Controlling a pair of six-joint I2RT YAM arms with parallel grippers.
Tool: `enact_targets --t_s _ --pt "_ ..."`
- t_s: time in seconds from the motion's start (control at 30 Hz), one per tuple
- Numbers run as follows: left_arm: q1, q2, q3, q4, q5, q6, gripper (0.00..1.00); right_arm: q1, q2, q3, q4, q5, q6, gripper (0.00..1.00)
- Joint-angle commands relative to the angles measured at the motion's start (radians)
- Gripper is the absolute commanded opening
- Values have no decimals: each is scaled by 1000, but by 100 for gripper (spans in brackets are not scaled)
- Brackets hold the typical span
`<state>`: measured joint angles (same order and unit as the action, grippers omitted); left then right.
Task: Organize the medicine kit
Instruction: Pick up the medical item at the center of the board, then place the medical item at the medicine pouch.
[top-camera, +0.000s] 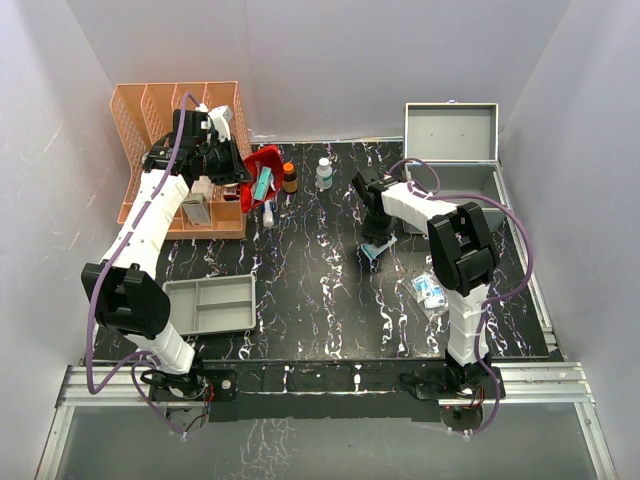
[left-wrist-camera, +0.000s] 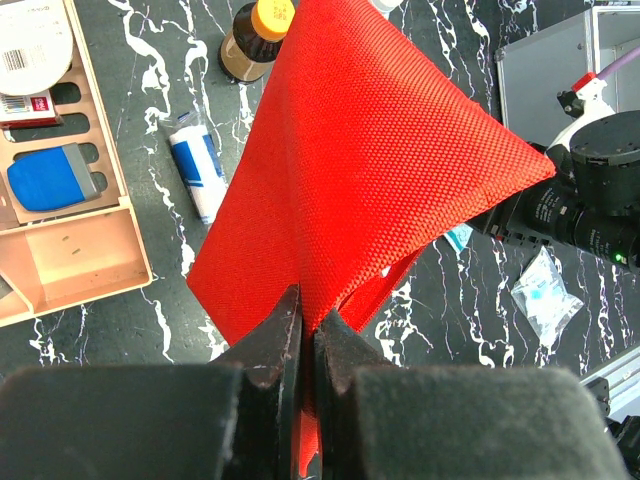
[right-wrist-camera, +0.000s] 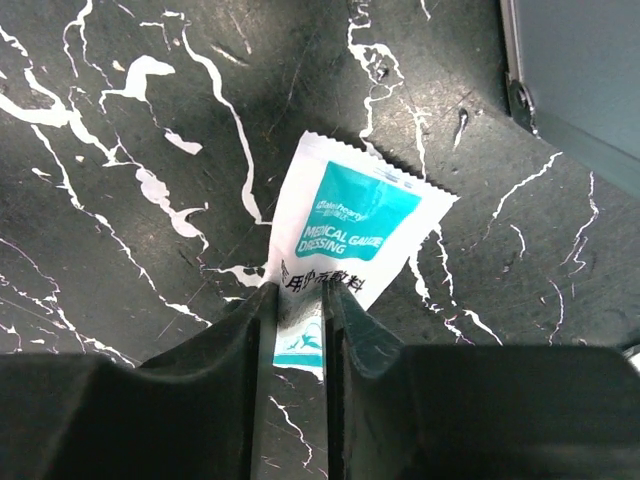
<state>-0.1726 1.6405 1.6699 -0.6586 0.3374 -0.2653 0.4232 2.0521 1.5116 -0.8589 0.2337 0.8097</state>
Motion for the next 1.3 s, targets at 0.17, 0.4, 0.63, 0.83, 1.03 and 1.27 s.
enact_targets --t_s 0.17,0.4,0.63,0.83,1.03,1.27 --pt "-4 -51 21 5 19 1 0 -3 11 -13 15 -5 -1 11" --pt "-5 -47 19 3 23 2 0 16 -45 180 13 -106 -11 0" --pt "-4 -44 22 -1 25 8 0 62 -119 355 137 -366 -39 0" --pt "-3 -36 21 2 36 6 0 73 -246 266 486 -596 18 0" --pt "-5 -31 26 3 45 5 0 87 -211 276 785 -722 118 0" --pt "-7 -36 28 3 49 5 0 125 -81 351 1010 -844 261 0"
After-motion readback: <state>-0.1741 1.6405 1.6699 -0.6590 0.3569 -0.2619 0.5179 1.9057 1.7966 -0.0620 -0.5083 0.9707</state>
